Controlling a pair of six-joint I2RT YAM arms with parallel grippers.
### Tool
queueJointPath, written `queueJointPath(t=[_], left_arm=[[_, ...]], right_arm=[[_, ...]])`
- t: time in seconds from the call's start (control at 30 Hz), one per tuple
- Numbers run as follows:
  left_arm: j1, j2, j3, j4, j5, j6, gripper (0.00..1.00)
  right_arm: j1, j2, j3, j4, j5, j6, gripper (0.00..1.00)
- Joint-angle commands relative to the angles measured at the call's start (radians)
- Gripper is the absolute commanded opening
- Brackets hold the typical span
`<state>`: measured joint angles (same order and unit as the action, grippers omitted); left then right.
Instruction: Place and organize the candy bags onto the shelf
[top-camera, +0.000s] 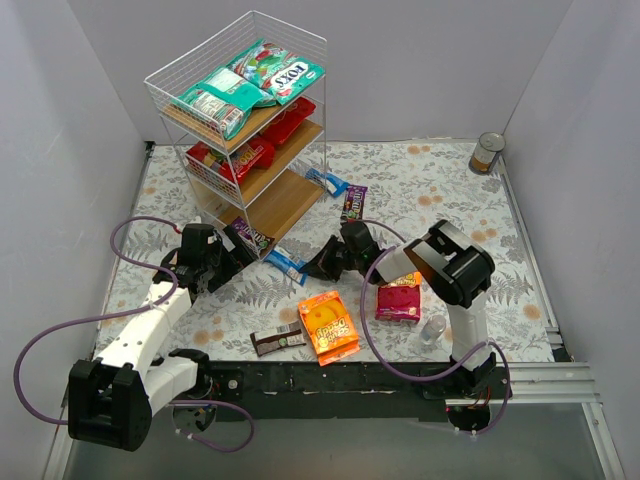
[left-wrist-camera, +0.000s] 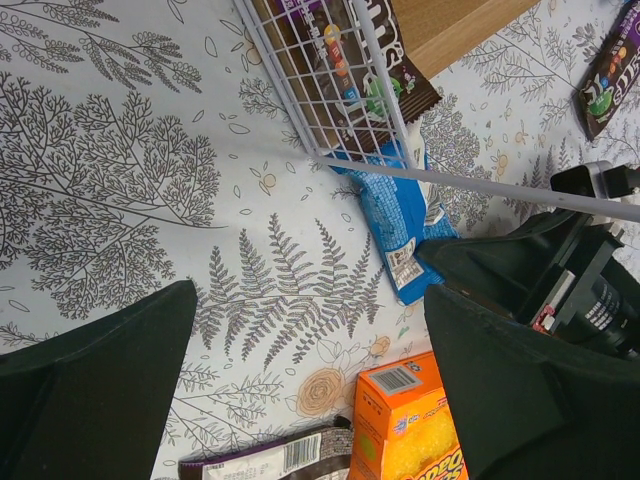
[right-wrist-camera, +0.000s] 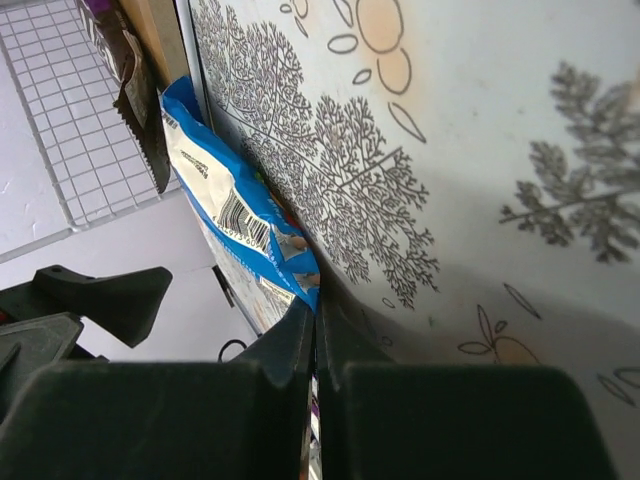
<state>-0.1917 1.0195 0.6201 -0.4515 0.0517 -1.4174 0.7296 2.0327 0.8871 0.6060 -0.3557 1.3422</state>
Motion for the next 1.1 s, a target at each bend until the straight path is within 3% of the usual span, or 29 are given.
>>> queueJointPath(t=[0.0,0.23,0.47,0.6,0.83,1.07], left_arm=[[0.003,-0.021,0.013,-0.004,0.01,0.003,0.98],[0.003,-0.029,-0.036,0.02,0.016,-0.002,0.98],[0.003,-0.039,-0.056,0.017,-0.004,-0.008,0.98],[0.005,-0.042,-0.036,-0.012,-0.039,-0.015,0.98],[0.005,-0.052,0.104,-0.125,-0.254,0.023,0.98],[0.005,-0.044,0.191,-0.179,-0.332,0.014,0.98]], right_arm=[[0.002,-0.054,-0.06,-0.067,0.055,-0.018,0.01],[-0.03,-0.201,-0.094,-0.12,0.095,-0.087,0.01],[-0.085,-0.275,-0.077,0.15,0.041,-0.074,0.01],[-0.098,-0.23,0.061,0.15,0.012,-0.1,0.01],[-0.098,-0.082,0.294,0.152,-0.051,-0.095,0.01],[-0.099,0.102,0.484,0.091,-0.074,-0.095,0.01]])
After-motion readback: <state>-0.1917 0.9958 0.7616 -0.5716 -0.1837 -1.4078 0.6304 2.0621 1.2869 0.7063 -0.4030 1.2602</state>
